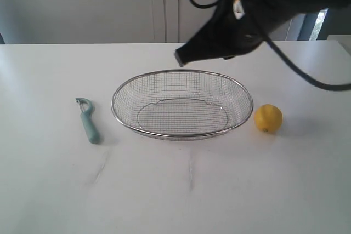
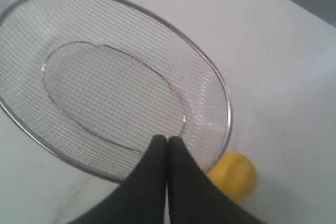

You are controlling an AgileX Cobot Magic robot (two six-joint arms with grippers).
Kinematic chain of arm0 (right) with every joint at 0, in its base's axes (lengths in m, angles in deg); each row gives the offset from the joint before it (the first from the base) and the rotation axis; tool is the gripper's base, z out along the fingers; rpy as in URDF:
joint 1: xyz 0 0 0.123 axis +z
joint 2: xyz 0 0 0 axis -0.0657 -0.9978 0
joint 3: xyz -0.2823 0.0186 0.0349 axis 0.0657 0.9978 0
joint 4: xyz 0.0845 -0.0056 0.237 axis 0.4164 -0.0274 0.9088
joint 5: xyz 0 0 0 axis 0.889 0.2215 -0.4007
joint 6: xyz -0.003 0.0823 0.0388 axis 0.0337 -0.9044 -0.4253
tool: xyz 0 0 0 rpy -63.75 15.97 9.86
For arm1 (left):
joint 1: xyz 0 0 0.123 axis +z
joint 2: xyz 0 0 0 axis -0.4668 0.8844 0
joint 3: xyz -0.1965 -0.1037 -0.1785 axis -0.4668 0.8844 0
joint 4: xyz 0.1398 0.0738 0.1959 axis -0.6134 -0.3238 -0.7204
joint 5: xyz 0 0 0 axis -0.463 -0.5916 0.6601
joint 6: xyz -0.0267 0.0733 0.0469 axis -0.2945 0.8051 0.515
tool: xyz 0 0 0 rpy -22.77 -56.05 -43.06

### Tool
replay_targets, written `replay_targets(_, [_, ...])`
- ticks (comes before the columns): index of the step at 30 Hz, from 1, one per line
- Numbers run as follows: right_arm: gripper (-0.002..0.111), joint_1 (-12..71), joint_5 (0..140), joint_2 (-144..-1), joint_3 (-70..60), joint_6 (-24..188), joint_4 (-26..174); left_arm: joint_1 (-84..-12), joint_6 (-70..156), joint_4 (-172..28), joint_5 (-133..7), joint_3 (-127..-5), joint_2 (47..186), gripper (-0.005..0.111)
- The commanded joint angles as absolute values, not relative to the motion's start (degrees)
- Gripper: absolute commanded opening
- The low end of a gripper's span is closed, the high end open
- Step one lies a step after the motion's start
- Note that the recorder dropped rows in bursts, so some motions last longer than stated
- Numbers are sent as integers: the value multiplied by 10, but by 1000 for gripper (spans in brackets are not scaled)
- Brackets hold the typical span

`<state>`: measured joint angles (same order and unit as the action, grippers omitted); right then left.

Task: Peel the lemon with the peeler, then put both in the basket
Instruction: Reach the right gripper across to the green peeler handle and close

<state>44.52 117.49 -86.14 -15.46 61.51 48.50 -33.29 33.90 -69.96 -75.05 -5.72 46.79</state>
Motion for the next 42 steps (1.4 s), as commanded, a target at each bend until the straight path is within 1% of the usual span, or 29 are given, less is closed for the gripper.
replay_targets(1, [0,490,1217,-948,-274,647,499,-337,337,-696,-750,-55,466,0])
replay_targets(8, [0,517,1264,-1100,-467,759,655,-337,337,-696,-750,-55,466,0])
replay_targets(14, [0,546,1302,-1206,-591,768,663,-337,337,-696,-750,-55,466,0])
replay_targets(21, [0,570,1308,-1305,-674,775,666,-337,337,-696,-750,-55,466,0])
replay_targets(27, [0,570,1272,-1373,-744,775,663,-337,337,-696,-750,-55,466,0])
replay_targets(30, [0,567,1292,-1416,-795,770,642,-337,337,-696,-750,-55,466,0])
replay_targets(35, [0,567,1293,-1439,-805,766,634,-337,337,-696,-750,-55,466,0])
replay_targets(37, [4,567,1293,-1443,-805,765,634,-337,337,-696,-750,-55,466,0])
replay_targets(39, [12,567,1293,-1448,-805,760,637,-337,337,-696,-750,-55,466,0])
replay_targets(40, [16,567,1293,-1449,-805,760,637,-337,337,-696,-750,-55,466,0])
replay_targets(42, [29,567,1293,-1454,-805,757,638,-337,337,-696,-750,-55,466,0])
